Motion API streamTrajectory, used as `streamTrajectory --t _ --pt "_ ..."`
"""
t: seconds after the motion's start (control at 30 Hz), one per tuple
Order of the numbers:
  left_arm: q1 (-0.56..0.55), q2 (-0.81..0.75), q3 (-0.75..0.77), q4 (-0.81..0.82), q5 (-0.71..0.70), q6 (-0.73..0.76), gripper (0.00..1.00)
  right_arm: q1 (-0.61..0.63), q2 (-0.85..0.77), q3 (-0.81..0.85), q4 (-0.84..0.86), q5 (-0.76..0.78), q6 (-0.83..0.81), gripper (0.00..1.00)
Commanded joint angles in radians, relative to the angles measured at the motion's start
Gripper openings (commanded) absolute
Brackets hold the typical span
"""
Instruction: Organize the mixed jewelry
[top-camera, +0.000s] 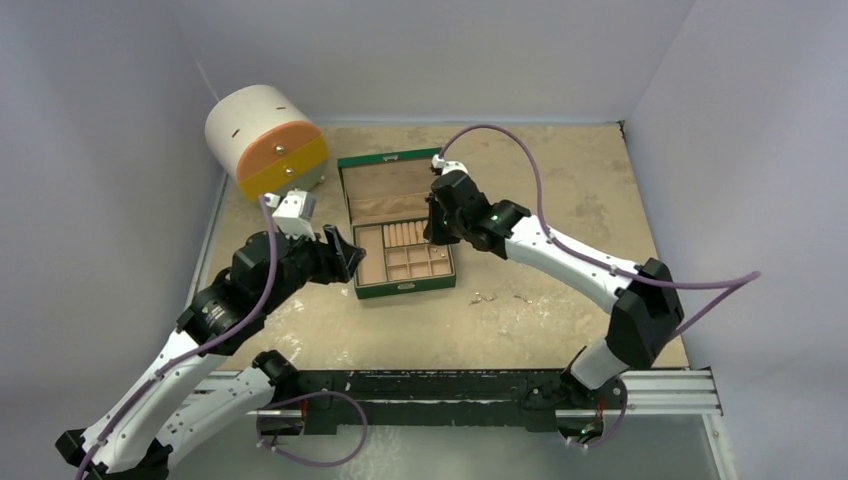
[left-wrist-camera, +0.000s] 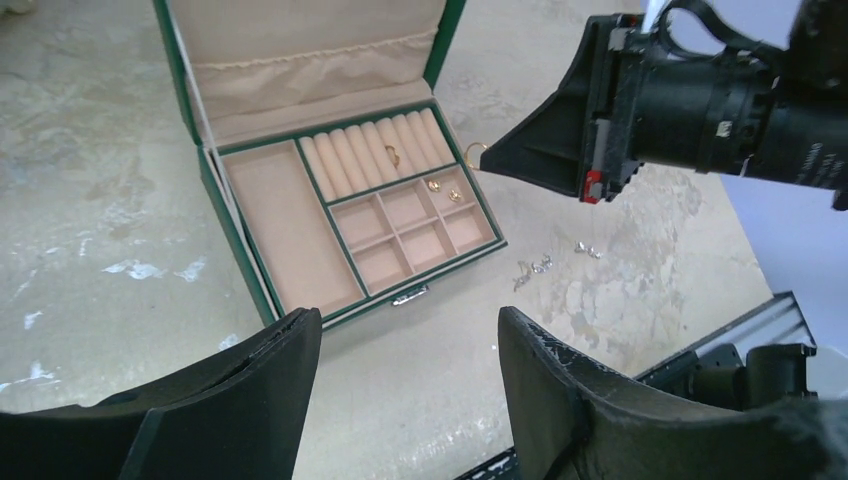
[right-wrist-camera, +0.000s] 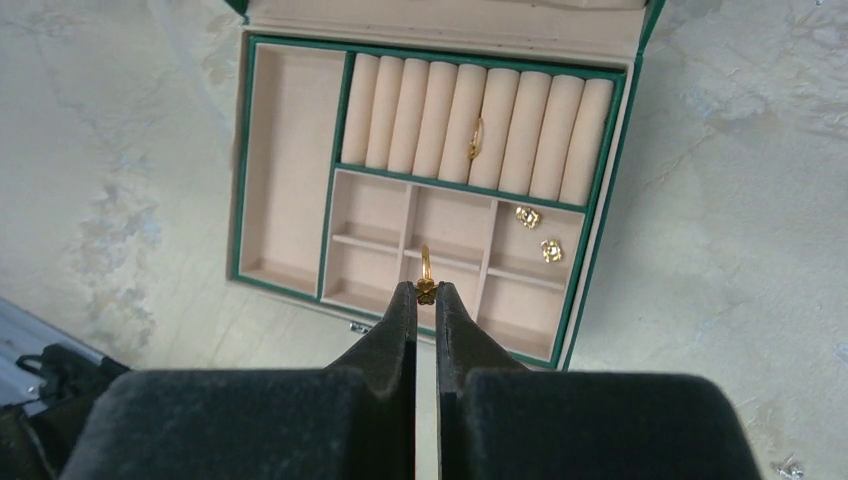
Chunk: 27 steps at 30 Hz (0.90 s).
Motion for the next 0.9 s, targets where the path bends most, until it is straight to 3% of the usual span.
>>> streamTrajectory --t 0.0,0.47,0.87 --pt "-0.001 -0.034 -0.005 0.036 -0.074 0.042 0.65 0.016 0.056 0.076 0.004 0.085 0.011 0.0" --pt "-0.001 -0.089 -0.091 0.083 -0.117 0.091 0.66 0.035 0.283 0.226 -0.022 0.112 0.06 0.0" --pt "0.0 -0.09 -0.098 0.084 -0.113 0.094 0.67 0.038 0.361 0.263 -0.078 0.148 0.112 0.0"
